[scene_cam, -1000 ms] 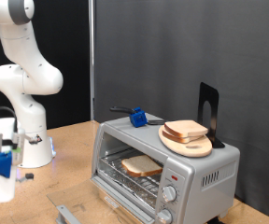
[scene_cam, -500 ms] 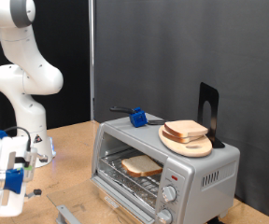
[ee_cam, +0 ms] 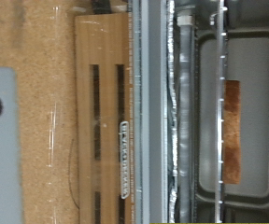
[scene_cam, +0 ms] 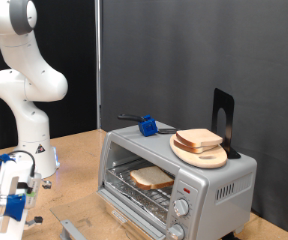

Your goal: Make a piece of toast with the oven

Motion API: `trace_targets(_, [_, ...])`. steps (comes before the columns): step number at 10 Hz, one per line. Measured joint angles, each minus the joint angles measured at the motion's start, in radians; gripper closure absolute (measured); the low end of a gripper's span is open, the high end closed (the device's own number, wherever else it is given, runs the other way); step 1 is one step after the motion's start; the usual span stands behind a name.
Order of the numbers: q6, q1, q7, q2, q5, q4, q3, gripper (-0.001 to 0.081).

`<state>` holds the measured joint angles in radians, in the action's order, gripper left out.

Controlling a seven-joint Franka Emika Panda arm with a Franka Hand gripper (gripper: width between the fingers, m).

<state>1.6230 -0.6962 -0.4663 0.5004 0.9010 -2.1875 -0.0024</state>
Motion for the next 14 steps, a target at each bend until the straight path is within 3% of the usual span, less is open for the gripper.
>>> trace_targets(9, [0.06, 0.025, -0.007, 0.001, 0.002, -0.068, 0.033, 0.0124])
trace_targets(12, [0.015, 0.023, -0.007, -0.01, 0.012, -0.074, 0.051, 0.0124])
trace_targets(14, [-0.067, 0.015, -0.001, -0.031, 0.016, -0.073, 0.052, 0.0124])
